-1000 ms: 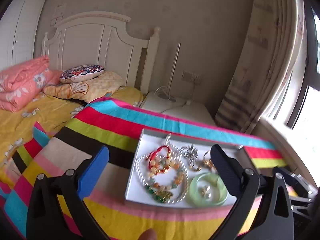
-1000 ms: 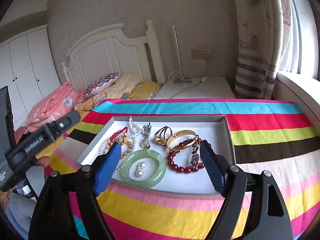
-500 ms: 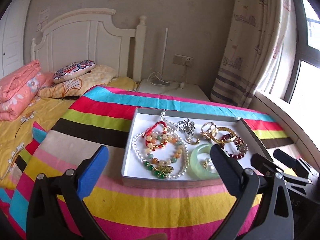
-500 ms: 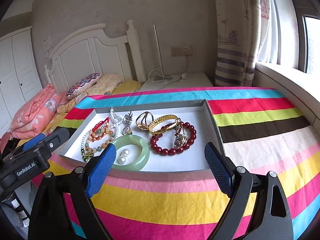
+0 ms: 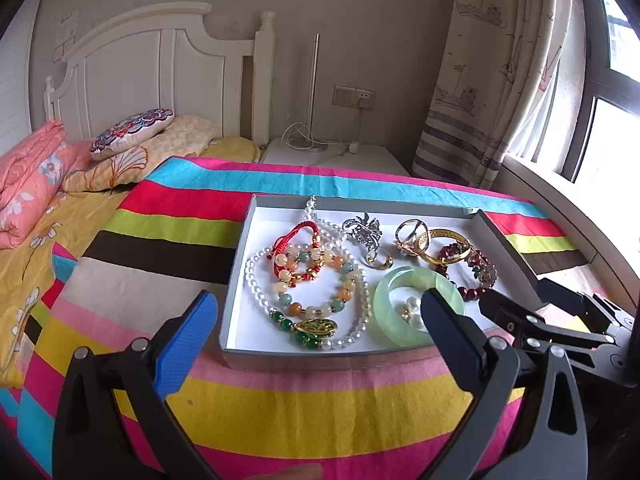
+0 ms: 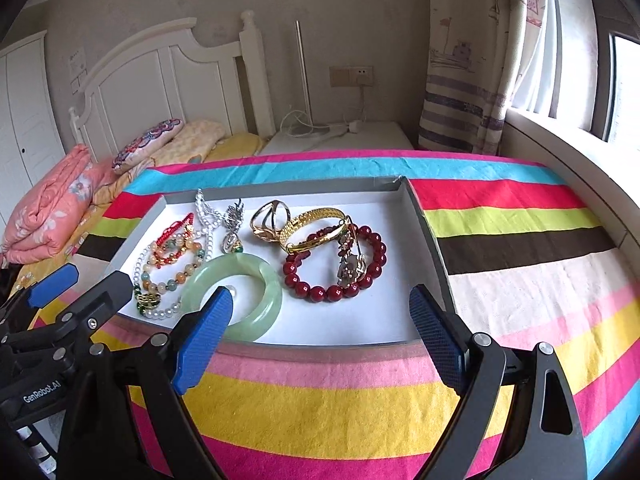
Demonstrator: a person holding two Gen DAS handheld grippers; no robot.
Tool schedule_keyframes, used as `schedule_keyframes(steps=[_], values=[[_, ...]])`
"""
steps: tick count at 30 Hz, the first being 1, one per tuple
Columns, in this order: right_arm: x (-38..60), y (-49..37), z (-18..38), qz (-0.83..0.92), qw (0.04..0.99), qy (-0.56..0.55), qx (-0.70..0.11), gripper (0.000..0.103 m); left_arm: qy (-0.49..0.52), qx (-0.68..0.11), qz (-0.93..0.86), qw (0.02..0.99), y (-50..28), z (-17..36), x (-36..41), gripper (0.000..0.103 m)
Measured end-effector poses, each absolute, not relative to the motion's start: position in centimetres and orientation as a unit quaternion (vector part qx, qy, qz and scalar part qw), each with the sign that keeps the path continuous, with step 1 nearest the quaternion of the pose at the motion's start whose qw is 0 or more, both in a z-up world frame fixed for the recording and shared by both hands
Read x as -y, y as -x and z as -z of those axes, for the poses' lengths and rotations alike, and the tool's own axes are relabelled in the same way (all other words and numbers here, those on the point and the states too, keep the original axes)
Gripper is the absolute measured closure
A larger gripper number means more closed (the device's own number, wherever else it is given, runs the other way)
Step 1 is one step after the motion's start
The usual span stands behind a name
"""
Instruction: Organize jewelry
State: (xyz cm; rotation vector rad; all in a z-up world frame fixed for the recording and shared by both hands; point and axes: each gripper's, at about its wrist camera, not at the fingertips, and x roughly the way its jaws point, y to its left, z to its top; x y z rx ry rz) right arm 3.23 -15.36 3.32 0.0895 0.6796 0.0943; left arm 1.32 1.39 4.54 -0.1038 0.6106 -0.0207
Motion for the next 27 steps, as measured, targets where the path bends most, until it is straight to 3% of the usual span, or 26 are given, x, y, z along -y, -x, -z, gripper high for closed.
schedule_keyframes(steps=[27], values=[[15.51, -3.12, -3.27, -0.048, 0.940, -0.048, -0.335, 0.017, 0.052, -0.299, 0.009, 0.953, -1.26, -4.55, -1.48, 0.002]])
